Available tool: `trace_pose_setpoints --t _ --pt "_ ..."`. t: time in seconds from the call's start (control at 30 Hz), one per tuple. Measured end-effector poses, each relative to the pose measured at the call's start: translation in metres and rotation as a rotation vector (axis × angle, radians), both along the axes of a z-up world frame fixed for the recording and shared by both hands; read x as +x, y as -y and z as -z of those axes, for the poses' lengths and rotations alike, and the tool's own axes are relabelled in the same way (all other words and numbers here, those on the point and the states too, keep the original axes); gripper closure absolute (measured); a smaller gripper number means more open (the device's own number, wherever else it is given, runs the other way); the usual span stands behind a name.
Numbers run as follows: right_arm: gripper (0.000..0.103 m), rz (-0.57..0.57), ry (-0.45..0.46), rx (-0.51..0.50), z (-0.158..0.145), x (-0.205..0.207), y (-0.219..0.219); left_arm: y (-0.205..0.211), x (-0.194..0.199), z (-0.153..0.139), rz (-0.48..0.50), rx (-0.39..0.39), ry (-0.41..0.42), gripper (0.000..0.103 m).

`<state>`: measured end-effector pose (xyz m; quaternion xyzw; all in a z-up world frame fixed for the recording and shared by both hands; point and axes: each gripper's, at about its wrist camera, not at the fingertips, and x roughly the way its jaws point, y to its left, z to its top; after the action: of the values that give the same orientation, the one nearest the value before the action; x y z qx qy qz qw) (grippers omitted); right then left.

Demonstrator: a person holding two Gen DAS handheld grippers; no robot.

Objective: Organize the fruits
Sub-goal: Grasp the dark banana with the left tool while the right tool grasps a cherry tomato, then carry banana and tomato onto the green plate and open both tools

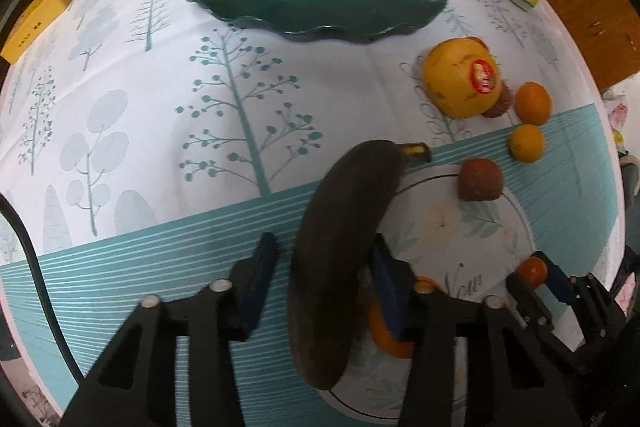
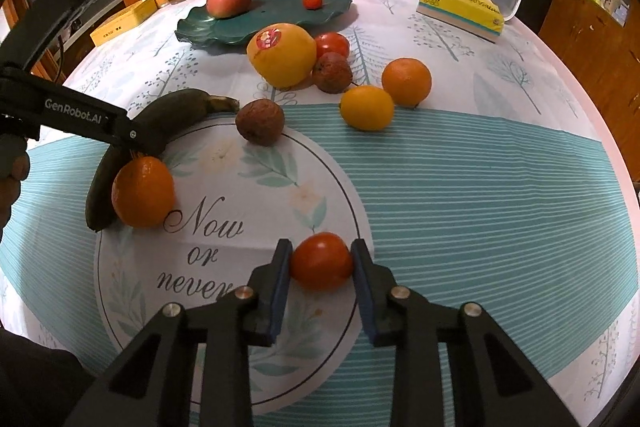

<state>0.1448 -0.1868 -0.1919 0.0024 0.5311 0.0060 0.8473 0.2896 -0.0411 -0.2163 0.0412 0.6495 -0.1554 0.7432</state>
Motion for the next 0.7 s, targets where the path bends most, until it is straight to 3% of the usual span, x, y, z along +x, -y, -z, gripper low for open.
trace_pose_setpoints --t 0.4,0.7 --pt "0.073 -0.001 -0.013 0.039 -0.009 -0.005 -0.002 -0.023 -0.004 -0.014 -0.107 -0.062 0.0 0.07" --pt "0.073 -0.033 0.051 0.06 -0.033 -0.001 -0.013 -0.044 -0.009 -0.055 -0.139 -0.089 0.108 0.07"
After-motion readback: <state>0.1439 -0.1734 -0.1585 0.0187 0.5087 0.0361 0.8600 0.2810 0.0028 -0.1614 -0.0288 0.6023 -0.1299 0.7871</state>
